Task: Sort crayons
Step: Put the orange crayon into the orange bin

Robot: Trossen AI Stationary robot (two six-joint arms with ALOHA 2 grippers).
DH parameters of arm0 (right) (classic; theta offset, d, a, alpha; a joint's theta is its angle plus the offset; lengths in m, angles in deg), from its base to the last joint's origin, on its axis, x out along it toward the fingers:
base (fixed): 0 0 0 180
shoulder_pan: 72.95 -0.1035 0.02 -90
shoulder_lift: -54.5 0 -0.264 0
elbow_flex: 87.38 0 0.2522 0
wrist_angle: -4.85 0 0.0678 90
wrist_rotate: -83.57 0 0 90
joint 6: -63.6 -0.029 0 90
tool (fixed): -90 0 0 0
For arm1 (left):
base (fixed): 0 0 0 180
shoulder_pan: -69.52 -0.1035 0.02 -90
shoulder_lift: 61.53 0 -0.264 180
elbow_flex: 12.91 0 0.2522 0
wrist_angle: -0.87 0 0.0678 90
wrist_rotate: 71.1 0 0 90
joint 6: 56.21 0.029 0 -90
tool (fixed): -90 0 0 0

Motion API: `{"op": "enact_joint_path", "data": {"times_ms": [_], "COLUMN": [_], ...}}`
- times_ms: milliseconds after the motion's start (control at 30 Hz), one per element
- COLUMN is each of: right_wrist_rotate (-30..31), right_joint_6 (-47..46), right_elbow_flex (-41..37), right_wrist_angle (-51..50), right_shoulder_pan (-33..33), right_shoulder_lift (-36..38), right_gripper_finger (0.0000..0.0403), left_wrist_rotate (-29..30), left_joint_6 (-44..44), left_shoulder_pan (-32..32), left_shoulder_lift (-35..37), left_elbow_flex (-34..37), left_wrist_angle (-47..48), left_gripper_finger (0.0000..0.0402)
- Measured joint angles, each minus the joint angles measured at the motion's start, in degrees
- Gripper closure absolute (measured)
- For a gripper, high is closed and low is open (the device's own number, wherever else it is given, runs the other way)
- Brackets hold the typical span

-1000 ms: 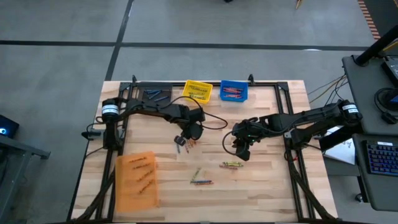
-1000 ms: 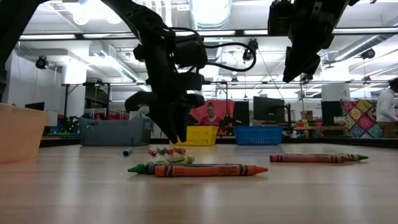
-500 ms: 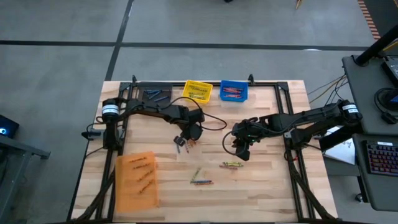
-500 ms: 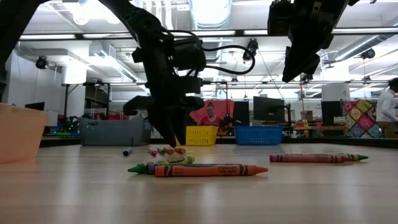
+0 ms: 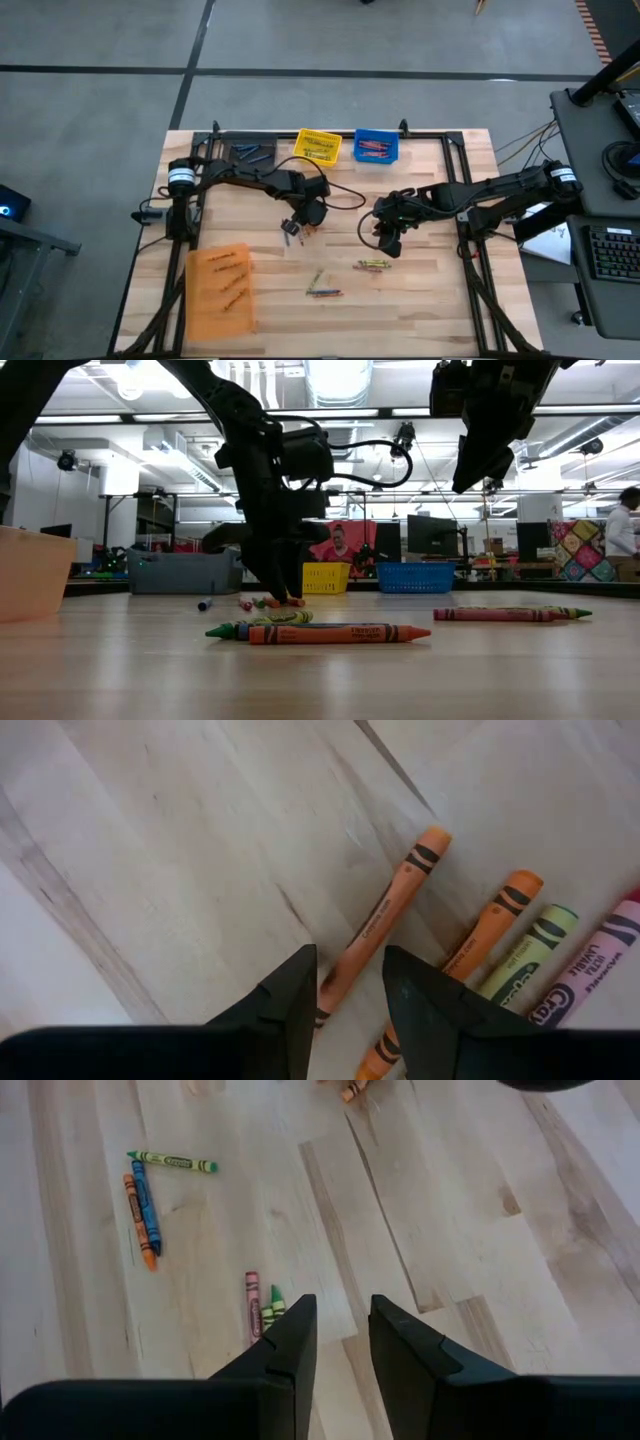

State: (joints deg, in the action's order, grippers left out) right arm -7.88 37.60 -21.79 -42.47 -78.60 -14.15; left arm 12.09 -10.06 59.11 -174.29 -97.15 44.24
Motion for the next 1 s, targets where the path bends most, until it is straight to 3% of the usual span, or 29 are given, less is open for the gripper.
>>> {"op": "enact_joint_path", "data": {"times_ms": [167, 433, 700, 1000], "right_wrist_rotate": [0.0, 0.1, 3.6, 19.3], "right_joint_6": [0.0, 0.2, 0.7, 2.0], "right_elbow_flex": [0.0, 0.0, 0.0, -1.2], "right_wrist_angle": [0.0, 0.0, 0.0, 5.6], "right_shoulder_pan": [0.0, 0.0, 0.0, 0.0], "right_shoulder_lift": [0.0, 0.0, 0.0, 0.0], "right_gripper_finger": [0.0319, 0.0319, 0.0319, 0.0332], "left_wrist_rotate": [-0.1, 0.0, 1.1, 0.5], "left_joint_6": [-0.1, -0.3, -4.5, -15.3], "left_shoulder_pan": [-0.3, -0.6, -0.7, 0.1], "left_shoulder_lift": [0.0, -0.1, 0.9, 9.6], "left_elbow_flex": [0.0, -0.1, 0.0, 0.0], "left_wrist_angle": [-0.1, -0.6, -3.8, -3.9], "left_gripper_finger": [0.0312, 0.0393, 0.0399, 0.0401]}}
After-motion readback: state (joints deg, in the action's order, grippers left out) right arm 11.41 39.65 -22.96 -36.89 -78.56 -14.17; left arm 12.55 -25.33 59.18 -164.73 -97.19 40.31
